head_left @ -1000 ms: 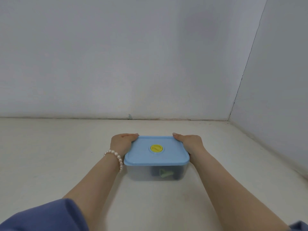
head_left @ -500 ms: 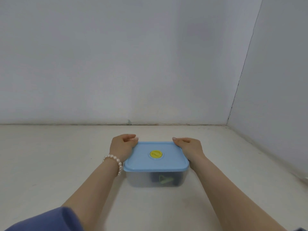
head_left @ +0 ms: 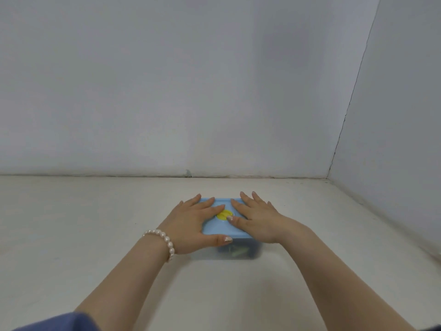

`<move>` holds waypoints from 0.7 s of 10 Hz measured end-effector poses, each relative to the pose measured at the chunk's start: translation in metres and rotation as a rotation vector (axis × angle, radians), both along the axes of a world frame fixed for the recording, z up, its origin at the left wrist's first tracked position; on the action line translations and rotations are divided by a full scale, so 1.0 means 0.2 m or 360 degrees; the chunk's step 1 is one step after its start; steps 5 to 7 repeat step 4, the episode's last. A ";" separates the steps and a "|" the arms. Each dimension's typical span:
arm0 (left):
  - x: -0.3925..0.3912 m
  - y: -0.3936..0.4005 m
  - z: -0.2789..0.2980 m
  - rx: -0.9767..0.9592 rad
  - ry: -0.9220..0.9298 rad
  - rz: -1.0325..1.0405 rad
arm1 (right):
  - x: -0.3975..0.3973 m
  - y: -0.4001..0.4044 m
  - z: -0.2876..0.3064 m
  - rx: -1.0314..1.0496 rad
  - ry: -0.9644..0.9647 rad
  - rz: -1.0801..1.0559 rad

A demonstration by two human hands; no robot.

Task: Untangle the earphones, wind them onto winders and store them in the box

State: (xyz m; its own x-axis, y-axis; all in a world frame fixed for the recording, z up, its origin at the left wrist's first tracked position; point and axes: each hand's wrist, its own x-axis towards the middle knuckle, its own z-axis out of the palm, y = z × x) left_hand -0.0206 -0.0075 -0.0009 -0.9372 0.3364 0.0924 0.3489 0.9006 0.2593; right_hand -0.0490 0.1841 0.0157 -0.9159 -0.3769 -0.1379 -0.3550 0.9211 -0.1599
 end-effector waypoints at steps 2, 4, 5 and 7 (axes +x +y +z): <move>0.00 0.02 0.00 0.0185 0.0018 0.0051 | -0.01 0.01 -0.02 -0.0231 0.0032 -0.0015; -0.01 0.02 0.00 0.0292 0.0012 0.0044 | 0.01 0.10 0.13 -0.0599 -0.0053 -0.0054; -0.01 0.02 0.00 0.0292 0.0012 0.0044 | 0.01 0.10 0.13 -0.0599 -0.0053 -0.0054; -0.01 0.02 0.00 0.0292 0.0012 0.0044 | 0.01 0.10 0.13 -0.0599 -0.0053 -0.0054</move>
